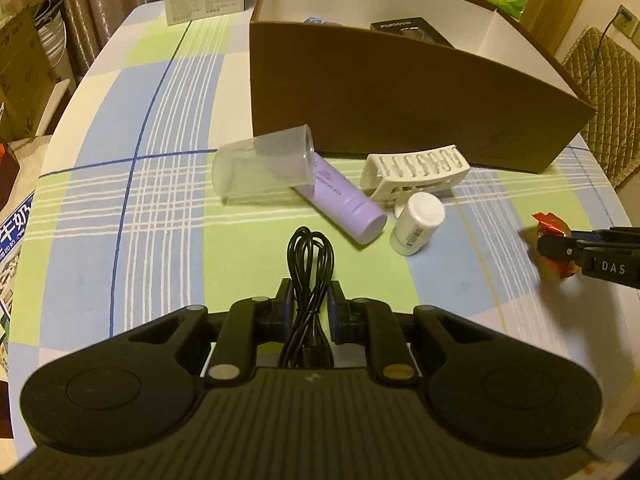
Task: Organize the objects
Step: 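Lift the cable with the left while the right carries the candy packet over the brown box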
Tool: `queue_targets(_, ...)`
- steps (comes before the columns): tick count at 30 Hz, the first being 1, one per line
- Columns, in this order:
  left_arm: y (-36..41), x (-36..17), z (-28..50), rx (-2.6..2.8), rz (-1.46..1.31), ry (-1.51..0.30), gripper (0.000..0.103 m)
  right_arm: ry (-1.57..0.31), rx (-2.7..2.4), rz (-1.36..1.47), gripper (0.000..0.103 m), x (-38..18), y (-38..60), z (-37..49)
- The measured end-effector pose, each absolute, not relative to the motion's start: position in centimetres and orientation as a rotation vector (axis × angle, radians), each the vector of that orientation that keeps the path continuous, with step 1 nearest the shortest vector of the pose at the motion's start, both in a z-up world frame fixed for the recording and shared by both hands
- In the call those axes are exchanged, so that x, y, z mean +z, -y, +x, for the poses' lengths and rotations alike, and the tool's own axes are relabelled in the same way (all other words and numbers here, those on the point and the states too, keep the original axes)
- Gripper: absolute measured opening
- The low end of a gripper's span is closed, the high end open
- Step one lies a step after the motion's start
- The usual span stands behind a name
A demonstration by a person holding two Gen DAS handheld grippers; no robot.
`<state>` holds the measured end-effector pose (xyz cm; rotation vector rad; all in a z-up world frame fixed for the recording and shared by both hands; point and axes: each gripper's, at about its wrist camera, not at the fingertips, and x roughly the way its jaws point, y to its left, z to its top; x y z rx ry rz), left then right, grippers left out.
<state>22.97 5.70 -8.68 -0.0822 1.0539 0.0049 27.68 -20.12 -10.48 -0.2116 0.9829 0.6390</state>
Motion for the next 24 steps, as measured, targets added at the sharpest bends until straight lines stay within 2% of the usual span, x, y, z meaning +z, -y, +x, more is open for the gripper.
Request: queue_targets(24,-4.8,-3.3,20.6,-0.021,-0.070,-0.899,0.010,-0.885,0.689,-0.186,0.023,-7.1,20.5,25.9)
